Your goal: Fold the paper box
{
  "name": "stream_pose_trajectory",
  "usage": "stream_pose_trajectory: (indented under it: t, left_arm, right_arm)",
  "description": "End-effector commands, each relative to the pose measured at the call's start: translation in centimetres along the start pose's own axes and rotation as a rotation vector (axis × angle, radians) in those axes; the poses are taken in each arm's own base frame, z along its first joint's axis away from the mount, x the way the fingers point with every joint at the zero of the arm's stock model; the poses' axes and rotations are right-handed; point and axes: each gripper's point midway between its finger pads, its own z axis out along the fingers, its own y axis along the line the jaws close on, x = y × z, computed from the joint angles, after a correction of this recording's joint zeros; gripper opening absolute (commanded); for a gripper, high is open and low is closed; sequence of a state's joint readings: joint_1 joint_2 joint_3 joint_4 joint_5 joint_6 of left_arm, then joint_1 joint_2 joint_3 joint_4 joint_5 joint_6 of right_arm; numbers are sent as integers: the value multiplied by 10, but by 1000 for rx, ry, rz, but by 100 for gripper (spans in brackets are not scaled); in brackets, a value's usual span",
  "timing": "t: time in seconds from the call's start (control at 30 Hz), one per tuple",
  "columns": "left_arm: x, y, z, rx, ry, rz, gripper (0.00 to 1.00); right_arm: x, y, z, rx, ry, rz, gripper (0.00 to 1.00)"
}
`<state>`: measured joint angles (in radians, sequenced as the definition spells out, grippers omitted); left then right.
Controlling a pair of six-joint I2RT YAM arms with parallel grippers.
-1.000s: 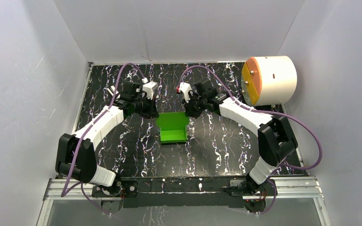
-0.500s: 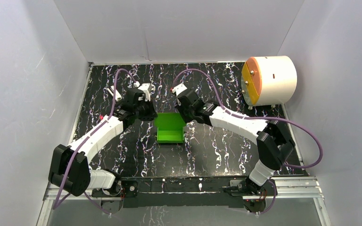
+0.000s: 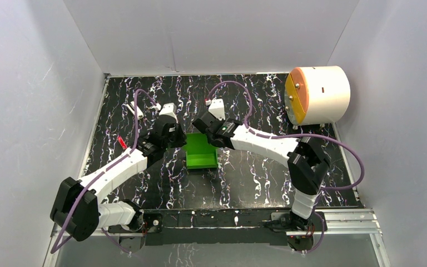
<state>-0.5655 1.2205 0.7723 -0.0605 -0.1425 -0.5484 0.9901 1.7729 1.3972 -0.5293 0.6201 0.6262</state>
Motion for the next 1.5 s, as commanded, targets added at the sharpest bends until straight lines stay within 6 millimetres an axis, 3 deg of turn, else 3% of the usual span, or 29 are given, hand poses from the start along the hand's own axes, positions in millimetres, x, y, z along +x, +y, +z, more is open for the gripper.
stream_pose_trajectory:
  t: [0.0, 0.27, 0.47, 0.63, 0.87, 1.03, 1.2, 1.47]
  left_arm:
    - [-27, -28, -8, 59, -132, -62, 0]
    - [-20, -30, -7, 30, -150, -53, 0]
    - [-25, -29, -11, 22, -151, 25, 0]
    - [-31, -30, -18, 31, -132, 111, 8]
    - [-41, -31, -32, 104, -120, 196, 23]
    - [-47, -21, -41, 126, -87, 256, 34]
    - [-46, -2, -44, 134, -37, 280, 38]
    - [-32, 17, -42, 153, 54, 374, 44]
  right_arm:
    - [-10, 12, -3, 41, -37, 141, 0]
    - [-15, 11, -6, 56, -72, 157, 0]
    - [-20, 11, -11, 7, -87, 61, 0]
    - [-23, 15, -15, -84, -102, -71, 18]
    - [-29, 17, -20, -243, -100, -168, 28]
    - [-39, 13, -33, -302, -125, -257, 48]
    - [-46, 5, -40, -328, -149, -336, 58]
    - [-27, -17, -31, -503, -157, -471, 72]
